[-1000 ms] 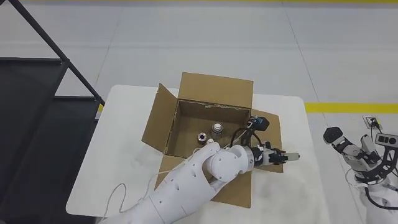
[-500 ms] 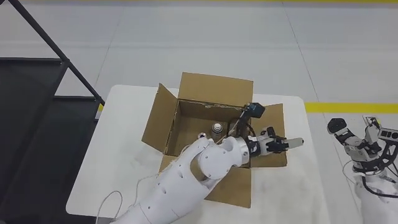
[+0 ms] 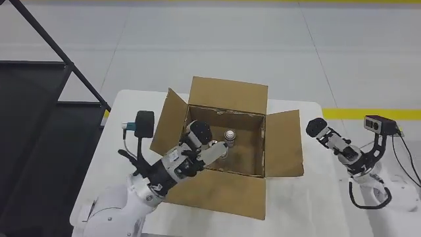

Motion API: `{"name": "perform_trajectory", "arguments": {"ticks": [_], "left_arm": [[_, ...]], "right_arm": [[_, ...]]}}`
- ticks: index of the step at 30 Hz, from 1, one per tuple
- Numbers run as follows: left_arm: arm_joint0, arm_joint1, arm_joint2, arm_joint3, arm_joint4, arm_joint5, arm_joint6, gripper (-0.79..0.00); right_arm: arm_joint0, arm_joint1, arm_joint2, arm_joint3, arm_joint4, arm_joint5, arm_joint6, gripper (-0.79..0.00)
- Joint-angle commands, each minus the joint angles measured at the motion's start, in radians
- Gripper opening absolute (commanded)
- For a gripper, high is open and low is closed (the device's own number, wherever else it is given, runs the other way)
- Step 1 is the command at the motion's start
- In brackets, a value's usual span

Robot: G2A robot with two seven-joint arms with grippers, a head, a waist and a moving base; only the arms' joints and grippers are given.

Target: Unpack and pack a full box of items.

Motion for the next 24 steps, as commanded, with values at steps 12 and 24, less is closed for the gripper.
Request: {"name": "perform_trajectory", "arguments": {"ticks": [12,24], "left_arm": [[0.544,0.022,-0.603,-0.054,-0.343,-0.371,0.031,0.0],[0.627,0.03,-0.696,0.103,-0.516,-0.475,0.016,0.0]], "right_arm": [[0.239,-0.068,-0.484,-0.129,-0.993,0.426,-0.144,0.0],[0.414,-0.145,-0.755,-0.01,-1.17,0.715,0.009,0.0]]}}
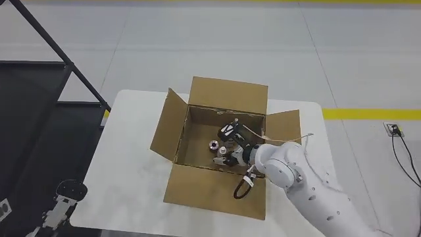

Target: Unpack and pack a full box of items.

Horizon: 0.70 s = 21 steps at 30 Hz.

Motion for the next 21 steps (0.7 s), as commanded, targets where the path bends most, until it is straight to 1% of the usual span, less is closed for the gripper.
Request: {"name": "perform_trajectory", "arguments": {"ticks": [1,8,11,14,21], "left_arm": [[0.0,0.0,0.0,-0.001,0.001,0.0,0.001,0.0],[0.0,0.0,0.0,-0.001,0.001,0.0,0.001,0.0],[0.0,0.0,0.0,-0.001,0.001,0.0,0.001,0.0],[0.0,0.0,0.0,-0.001,0.001,0.0,0.001,0.0],[0.0,0.0,0.0,-0.001,0.001,0.0,0.001,0.0]], "right_arm": [[0.009,-0.007,-0.01,0.006,0.002,0.03,-0.006,0.0],[0.009,-0.007,-0.01,0.006,0.002,0.03,-0.006,0.0],[-0.018,-0.007,-0.001,0.005,0.01,0.045,-0.059,0.0],[-0.019,-0.012,-0.011,0.021,0.019,0.037,-0.022,0.0],[0.012,-0.035,-0.04,0.067,0.058,0.074,0.014,0.0]]}}
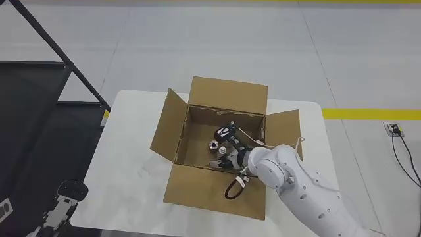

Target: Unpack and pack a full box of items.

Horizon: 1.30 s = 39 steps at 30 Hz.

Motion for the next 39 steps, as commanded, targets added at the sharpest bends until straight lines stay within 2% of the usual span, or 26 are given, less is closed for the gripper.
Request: {"name": "perform_trajectory", "arguments": {"ticks": [1,3,4,10,16,18,21,23,27,31,34,39], "left_arm": [[0.0,0.0,0.0,0.0,0.0,0.0,0.0,0.0],[0.0,0.0,0.0,0.0,0.0,0.0,0.0,0.0],[0.0,0.0,0.0,0.0,0.0,0.0,0.0,0.0],[0.0,0.0,0.0,0.0,0.0,0.0,0.0,0.0],[0.0,0.0,0.0,0.0,0.0,0.0,0.0,0.0],[0.0,0.0,0.0,0.0,0.0,0.0,0.0,0.0],[0.0,0.0,0.0,0.0,0.0,0.0,0.0,0.0],[0.0,0.0,0.0,0.0,0.0,0.0,0.0,0.0],[0.0,0.0,0.0,0.0,0.0,0.0,0.0,0.0],[0.0,0.0,0.0,0.0,0.0,0.0,0.0,0.0],[0.0,0.0,0.0,0.0,0.0,0.0,0.0,0.0],[0.0,0.0,0.0,0.0,0.0,0.0,0.0,0.0]], "right_arm": [[0.01,-0.007,-0.011,0.015,0.004,0.013,0.006,-0.046],[0.02,-0.015,-0.021,0.03,0.006,0.022,0.004,-0.2],[0.024,-0.019,-0.023,0.039,0.013,0.027,0.002,-0.249],[0.049,-0.036,-0.037,0.093,0.024,0.045,0.011,-0.249],[0.074,-0.055,-0.057,0.143,0.036,0.042,0.021,-0.348],[0.079,-0.06,-0.059,0.157,0.036,0.038,0.017,-0.425],[0.078,-0.063,-0.057,0.162,0.031,0.032,0.006,-0.603],[0.071,-0.062,-0.05,0.149,0.018,0.034,-0.004,-0.785],[0.028,-0.049,-0.017,0.07,-0.033,0.053,-0.021,-0.785],[-0.058,-0.017,0.062,-0.078,-0.103,0.075,-0.018,-0.785],[-0.164,0.013,0.153,-0.246,-0.182,0.103,-0.046,-0.785],[-0.403,0.059,0.348,-0.543,-0.321,0.174,-0.105,-0.785]]}}
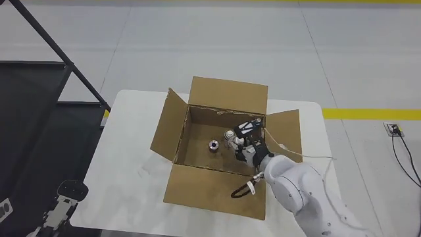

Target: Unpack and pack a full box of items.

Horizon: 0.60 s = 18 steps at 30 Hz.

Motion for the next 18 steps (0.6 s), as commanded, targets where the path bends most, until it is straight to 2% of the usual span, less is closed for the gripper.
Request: {"name": "perform_trajectory", "arguments": {"ticks": [1,4,8,10,18], "left_arm": [[0.0,0.0,0.0,0.0,0.0,0.0,0.0,0.0],[0.0,0.0,0.0,0.0,0.0,0.0,0.0,0.0],[0.0,0.0,0.0,0.0,0.0,0.0,0.0,0.0],[0.0,0.0,0.0,0.0,0.0,0.0,0.0,0.0],[0.0,0.0,0.0,0.0,0.0,0.0,0.0,0.0]], "right_arm": [[-0.114,0.016,0.101,-0.122,-0.025,0.008,-0.029,-0.785],[-0.235,0.031,0.231,-0.199,-0.012,0.007,-0.066,-0.785],[-0.334,0.039,0.356,-0.205,0.003,0.05,-0.061,-0.785],[-0.348,0.038,0.382,-0.188,0.006,0.085,-0.06,-0.785],[-0.314,0.036,0.435,0.001,0.144,0.012,-0.122,-0.785]]}}
